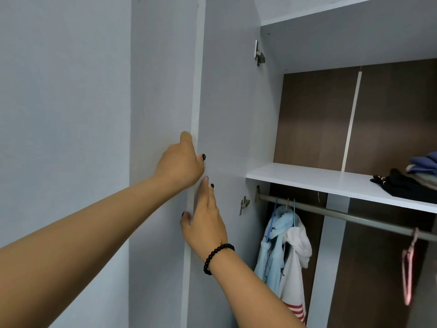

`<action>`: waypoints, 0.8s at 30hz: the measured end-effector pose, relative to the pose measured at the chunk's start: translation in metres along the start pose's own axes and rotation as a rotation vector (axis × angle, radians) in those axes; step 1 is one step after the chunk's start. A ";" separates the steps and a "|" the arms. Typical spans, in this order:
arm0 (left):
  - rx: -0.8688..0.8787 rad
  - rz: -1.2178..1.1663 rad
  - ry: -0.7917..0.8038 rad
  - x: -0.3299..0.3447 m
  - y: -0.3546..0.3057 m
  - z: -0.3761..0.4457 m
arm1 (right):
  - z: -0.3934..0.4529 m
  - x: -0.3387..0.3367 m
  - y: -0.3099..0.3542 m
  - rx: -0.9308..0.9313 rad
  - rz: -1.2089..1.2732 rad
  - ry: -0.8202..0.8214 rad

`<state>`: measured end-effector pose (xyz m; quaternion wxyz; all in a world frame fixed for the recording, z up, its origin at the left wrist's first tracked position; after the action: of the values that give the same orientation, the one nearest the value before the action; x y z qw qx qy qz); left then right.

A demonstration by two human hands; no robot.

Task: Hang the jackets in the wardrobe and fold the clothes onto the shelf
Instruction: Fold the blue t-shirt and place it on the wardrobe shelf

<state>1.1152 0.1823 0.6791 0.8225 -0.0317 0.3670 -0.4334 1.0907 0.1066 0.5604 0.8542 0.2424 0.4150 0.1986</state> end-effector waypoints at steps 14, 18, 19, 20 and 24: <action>0.089 0.026 0.016 0.029 -0.081 -0.016 | -0.029 -0.076 -0.060 -0.042 -0.014 0.044; 0.090 -0.117 0.105 0.048 -0.095 -0.013 | -0.036 -0.103 -0.078 -0.016 -0.013 0.070; 0.103 -0.196 0.124 0.054 -0.100 -0.012 | -0.038 -0.109 -0.083 -0.009 -0.004 0.073; 0.120 -0.254 0.147 0.062 -0.103 -0.011 | -0.039 -0.114 -0.088 -0.002 0.013 0.076; 0.134 -0.388 0.243 0.094 -0.117 -0.002 | -0.042 -0.133 -0.113 0.030 0.123 0.090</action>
<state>1.0665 0.0408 0.6670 0.6737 0.0055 0.4208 -0.6075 0.9961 -0.0454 0.5542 0.8172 0.2709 0.4402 0.2550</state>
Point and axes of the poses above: each hand's wrist, its own z-axis towards the middle knuckle, its own x-axis out of the palm, y = z × x, the point moved 4 cm from there along z, towards the middle knuckle, and after that the axes turned 7 degrees about x, right-handed, at the moved point
